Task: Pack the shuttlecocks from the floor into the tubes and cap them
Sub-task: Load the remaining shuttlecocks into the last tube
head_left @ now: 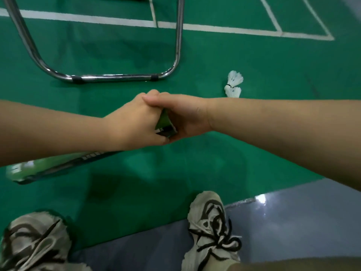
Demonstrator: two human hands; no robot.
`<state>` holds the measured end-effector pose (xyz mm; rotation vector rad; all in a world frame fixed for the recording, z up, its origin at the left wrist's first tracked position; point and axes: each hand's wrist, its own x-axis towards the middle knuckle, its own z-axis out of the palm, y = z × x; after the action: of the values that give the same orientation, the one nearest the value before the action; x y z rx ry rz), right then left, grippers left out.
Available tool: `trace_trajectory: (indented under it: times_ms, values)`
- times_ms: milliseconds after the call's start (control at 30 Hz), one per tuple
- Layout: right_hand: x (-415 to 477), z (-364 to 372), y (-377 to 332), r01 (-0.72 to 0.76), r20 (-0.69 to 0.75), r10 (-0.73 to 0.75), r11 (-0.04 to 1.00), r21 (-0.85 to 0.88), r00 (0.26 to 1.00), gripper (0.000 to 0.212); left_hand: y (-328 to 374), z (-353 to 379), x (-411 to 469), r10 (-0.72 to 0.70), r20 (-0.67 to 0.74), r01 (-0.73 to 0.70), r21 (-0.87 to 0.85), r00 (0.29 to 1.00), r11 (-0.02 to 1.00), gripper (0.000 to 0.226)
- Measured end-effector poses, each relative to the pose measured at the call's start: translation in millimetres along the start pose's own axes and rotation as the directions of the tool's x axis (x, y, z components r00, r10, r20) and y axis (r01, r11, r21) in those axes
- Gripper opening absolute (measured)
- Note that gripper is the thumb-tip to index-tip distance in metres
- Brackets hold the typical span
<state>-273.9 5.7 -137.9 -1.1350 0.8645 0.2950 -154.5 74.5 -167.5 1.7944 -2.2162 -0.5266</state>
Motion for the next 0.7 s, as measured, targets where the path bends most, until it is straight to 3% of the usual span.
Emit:
trace_trajectory:
  times_ms: [333, 467, 700]
  values:
    - [19, -77, 2, 0.206, -0.157, -0.197, 0.978, 0.045, 0.968, 0.029, -7, 12, 90, 0.044, 0.0, -0.044, 0.071, 0.999, 0.997, 0.059]
    - [14, -111, 15, 0.304, -0.2, -0.275, 0.944, 0.128, 0.94, 0.04, 5, 17, 121, 0.089, 0.034, -0.094, 0.191, 0.995, 0.977, 0.074]
    - [8, -180, 36, 0.329, -0.291, -0.246, 0.902, 0.28, 0.924, 0.061, 16, 31, 174, 0.15, 0.058, -0.16, 0.331, 0.987, 0.93, 0.084]
